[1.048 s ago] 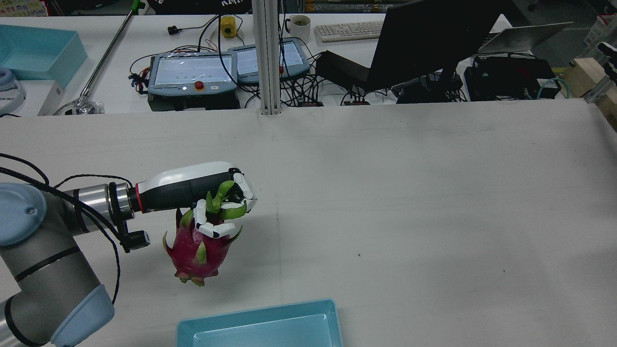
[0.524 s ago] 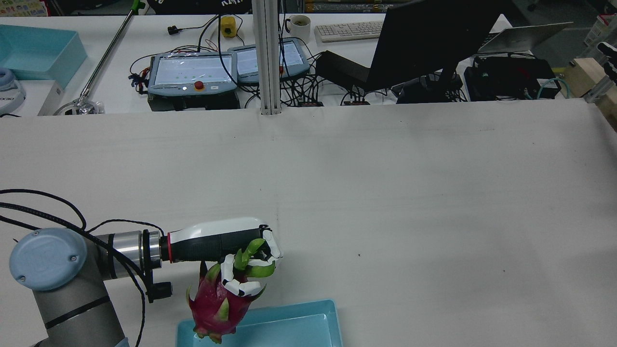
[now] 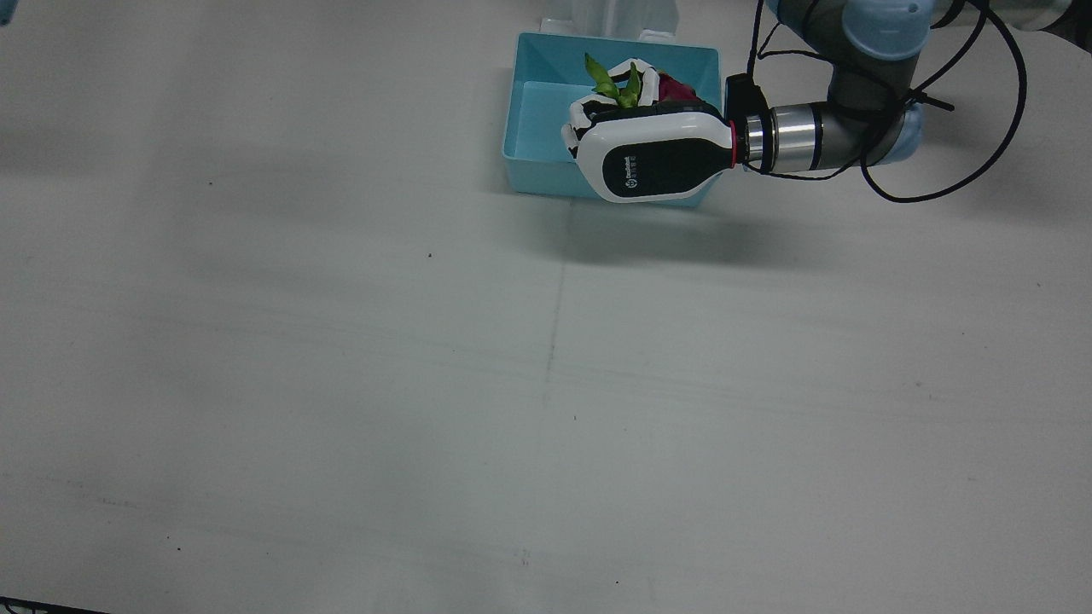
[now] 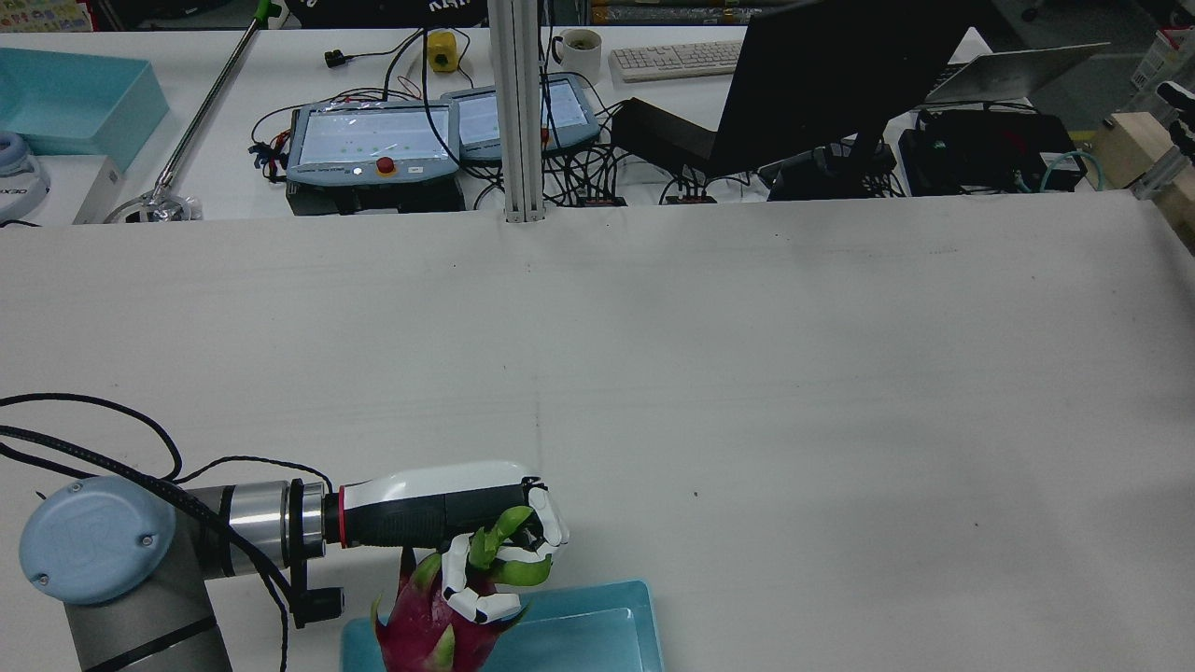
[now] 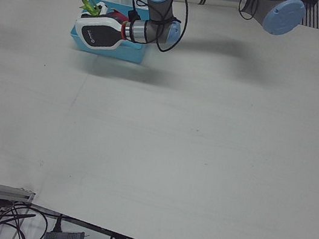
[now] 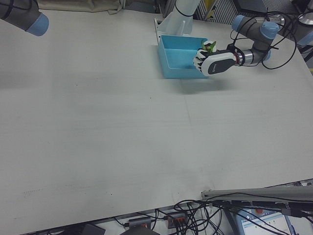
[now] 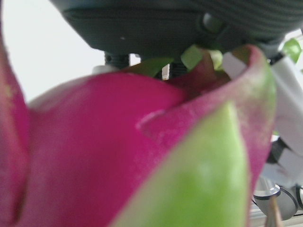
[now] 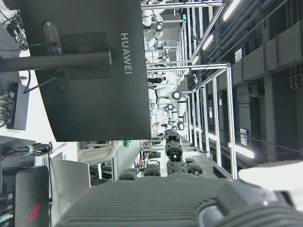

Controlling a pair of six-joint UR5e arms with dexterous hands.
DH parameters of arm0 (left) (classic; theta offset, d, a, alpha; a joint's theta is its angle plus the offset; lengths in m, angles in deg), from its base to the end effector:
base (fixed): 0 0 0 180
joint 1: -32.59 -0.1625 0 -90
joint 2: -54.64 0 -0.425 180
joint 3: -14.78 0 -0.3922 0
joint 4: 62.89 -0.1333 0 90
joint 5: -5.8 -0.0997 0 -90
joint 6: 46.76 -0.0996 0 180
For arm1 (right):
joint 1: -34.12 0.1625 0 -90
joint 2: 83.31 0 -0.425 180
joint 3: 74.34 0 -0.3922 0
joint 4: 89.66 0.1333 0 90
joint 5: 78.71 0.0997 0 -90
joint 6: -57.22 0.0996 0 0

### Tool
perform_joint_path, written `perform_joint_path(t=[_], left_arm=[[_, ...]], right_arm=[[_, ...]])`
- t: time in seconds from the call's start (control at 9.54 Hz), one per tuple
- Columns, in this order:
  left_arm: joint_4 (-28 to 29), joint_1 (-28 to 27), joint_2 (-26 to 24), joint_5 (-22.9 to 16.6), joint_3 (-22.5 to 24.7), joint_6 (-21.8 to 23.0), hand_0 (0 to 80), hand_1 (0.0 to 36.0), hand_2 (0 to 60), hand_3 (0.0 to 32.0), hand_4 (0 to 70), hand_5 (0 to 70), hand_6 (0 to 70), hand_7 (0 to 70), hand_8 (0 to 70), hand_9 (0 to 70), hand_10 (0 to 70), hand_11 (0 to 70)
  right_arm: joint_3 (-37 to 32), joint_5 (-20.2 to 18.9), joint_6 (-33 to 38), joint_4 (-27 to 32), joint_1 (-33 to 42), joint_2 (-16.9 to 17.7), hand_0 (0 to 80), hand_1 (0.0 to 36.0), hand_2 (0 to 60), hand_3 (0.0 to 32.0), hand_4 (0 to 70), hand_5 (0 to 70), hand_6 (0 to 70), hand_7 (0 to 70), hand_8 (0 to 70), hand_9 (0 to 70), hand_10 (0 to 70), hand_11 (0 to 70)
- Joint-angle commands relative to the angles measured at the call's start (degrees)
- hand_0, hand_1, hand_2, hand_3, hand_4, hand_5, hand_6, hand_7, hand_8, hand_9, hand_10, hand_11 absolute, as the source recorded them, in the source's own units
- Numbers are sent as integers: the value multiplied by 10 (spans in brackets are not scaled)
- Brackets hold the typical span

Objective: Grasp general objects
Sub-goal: 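Carry the dragon fruit with the left hand over the blue tray, then lower the fruit into the tray and open the left hand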

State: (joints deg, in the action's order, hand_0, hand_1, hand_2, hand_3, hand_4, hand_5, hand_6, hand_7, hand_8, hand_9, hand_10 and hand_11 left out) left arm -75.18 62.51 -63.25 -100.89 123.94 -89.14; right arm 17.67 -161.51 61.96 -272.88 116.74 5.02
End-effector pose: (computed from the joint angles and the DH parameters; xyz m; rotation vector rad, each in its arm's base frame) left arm 0.4689 -0.3906 0.2786 -0.5005 2.1275 -0.4648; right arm 0.0799 -0.5179 0.6610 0.0951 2.1888 -2.1717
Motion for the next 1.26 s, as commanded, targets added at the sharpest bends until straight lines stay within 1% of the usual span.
perform_joint_path(t=[0.0, 0.1, 0.21, 0.31, 0.42, 0.52, 0.63, 0.73, 0.94, 1.05, 1.15], left_arm=[[16, -2, 6, 0, 26, 6, 504, 56, 281, 0, 700, 700, 700, 700, 700, 700, 700, 700], [16, -1, 6, -1, 39, 7, 521, 146, 223, 0, 419, 588, 568, 700, 380, 551, 386, 554], [17, 0, 10, -1, 46, 11, 532, 185, 145, 0, 242, 356, 255, 557, 138, 253, 110, 176], [28, 0, 17, -1, 45, 12, 537, 205, 103, 0, 152, 259, 105, 314, 15, 62, 7, 20], [40, 1, 27, -1, 45, 12, 536, 214, 77, 0, 67, 202, 16, 141, 0, 14, 0, 0], [53, 2, 39, -1, 45, 14, 527, 214, 41, 0, 0, 125, 0, 27, 0, 0, 0, 0], [55, 2, 43, -1, 45, 14, 518, 203, 20, 0, 0, 97, 0, 14, 0, 0, 0, 0], [59, 4, 48, -1, 45, 14, 514, 195, 2, 0, 0, 83, 0, 20, 0, 0, 0, 0], [61, 11, 48, -1, 44, 14, 507, 181, 0, 0, 0, 67, 0, 30, 0, 0, 0, 0], [61, 44, 48, -1, 32, 15, 503, 176, 0, 0, 0, 63, 0, 31, 0, 0, 0, 0], [64, 83, 48, -1, 10, 15, 507, 178, 0, 0, 0, 69, 0, 39, 0, 0, 0, 0]], right_arm=[[0, 0, 0, 0, 0, 0, 0, 0, 0, 0, 0, 0, 0, 0, 0, 0, 0, 0], [0, 0, 0, 0, 0, 0, 0, 0, 0, 0, 0, 0, 0, 0, 0, 0, 0, 0], [-1, 0, 0, 0, 0, 0, 0, 0, 0, 0, 0, 0, 0, 0, 0, 0, 0, 0], [0, 0, 0, 0, 0, 0, 0, 0, 0, 0, 0, 0, 0, 0, 0, 0, 0, 0], [-1, 0, 0, 0, 0, 0, 0, 0, 0, 0, 0, 0, 0, 0, 0, 0, 0, 0], [0, 0, 0, 0, 0, 0, 0, 0, 0, 0, 0, 0, 0, 0, 0, 0, 0, 0], [0, 0, 0, 0, 0, 0, 0, 0, 0, 0, 0, 0, 0, 0, 0, 0, 0, 0], [0, 0, 0, 0, 0, 0, 0, 0, 0, 0, 0, 0, 0, 0, 0, 0, 0, 0], [0, 0, 0, 0, 0, 0, 0, 0, 0, 0, 0, 0, 0, 0, 0, 0, 0, 0], [0, 0, 0, 0, 0, 0, 0, 0, 0, 0, 0, 0, 0, 0, 0, 0, 0, 0], [0, 0, 0, 0, 0, 0, 0, 0, 0, 0, 0, 0, 0, 0, 0, 0, 0, 0]])
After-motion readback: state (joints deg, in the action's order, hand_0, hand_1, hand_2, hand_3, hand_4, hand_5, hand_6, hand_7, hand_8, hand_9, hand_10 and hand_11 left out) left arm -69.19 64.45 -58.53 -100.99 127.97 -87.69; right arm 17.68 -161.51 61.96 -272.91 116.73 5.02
